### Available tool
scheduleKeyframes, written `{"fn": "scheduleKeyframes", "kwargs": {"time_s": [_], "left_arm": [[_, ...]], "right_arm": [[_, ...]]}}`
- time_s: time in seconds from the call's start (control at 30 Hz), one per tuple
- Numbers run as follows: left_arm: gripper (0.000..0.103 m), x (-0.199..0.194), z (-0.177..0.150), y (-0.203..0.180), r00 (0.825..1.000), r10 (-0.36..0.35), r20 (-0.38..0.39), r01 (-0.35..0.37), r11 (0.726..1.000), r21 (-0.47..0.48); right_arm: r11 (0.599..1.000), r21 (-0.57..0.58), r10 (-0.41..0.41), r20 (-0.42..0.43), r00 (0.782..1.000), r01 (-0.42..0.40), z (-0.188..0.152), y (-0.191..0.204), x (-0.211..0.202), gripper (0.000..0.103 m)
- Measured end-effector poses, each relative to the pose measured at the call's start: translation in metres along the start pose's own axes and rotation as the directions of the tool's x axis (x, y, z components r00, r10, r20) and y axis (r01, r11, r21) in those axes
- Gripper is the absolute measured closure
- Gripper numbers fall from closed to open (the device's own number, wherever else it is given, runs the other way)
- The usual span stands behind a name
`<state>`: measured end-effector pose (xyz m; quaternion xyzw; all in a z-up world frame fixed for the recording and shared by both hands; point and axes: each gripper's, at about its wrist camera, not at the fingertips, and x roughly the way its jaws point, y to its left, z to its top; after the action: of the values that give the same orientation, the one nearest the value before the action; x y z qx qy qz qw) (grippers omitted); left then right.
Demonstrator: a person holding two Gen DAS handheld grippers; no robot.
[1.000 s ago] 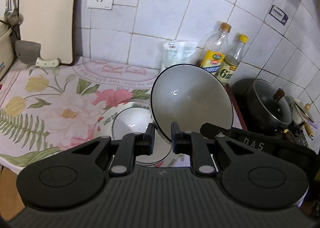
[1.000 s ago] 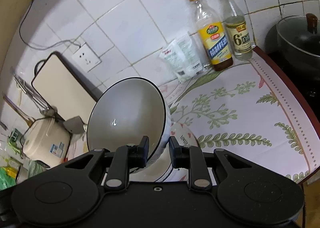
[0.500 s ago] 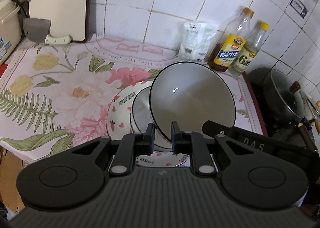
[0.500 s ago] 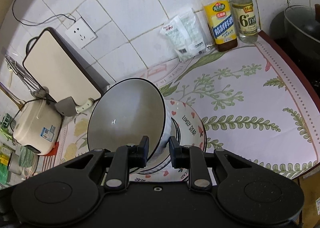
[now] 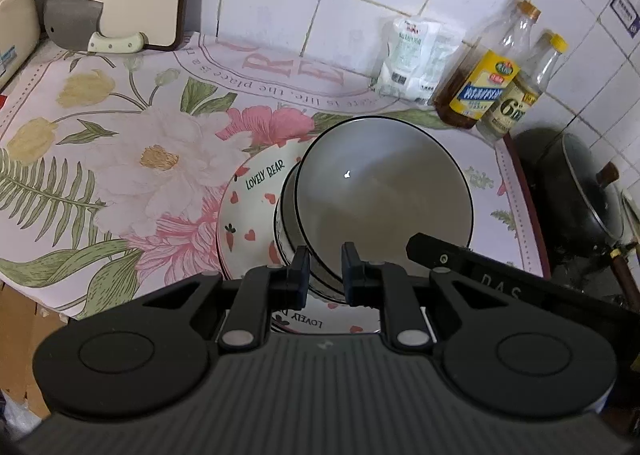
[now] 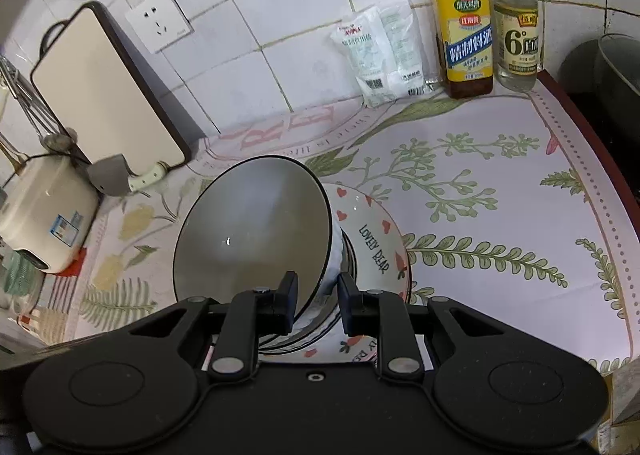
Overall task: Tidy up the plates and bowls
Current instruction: 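Lower the white bowl into the stacked bowls with both grippers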
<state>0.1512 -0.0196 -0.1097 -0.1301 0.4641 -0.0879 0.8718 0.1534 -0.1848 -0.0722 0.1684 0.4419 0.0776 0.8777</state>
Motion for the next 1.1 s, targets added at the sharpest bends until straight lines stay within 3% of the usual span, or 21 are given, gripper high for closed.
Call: {"fn": "scheduleKeyframes", "kwargs": {"time_s": [0.63, 1.1], "left_arm": [[0.087, 0.005, 0.007, 0.003, 0.996, 0.008, -0.086, -0.012, 0.999, -0.042], [0.087, 0.002, 0.009, 0.010, 0.996, -0.028, -0.089, 0.021, 0.996, -0.088]], "right_arm": [[0.983, -0.172, -0.061, -0.005, 0.998, 0.059, -0.001, 0.012, 0.009, 0.076], [0.966, -0.244, -0.086, 0.032, 0.996, 0.092, -0.003, 0.022, 0.009, 0.071]]}}
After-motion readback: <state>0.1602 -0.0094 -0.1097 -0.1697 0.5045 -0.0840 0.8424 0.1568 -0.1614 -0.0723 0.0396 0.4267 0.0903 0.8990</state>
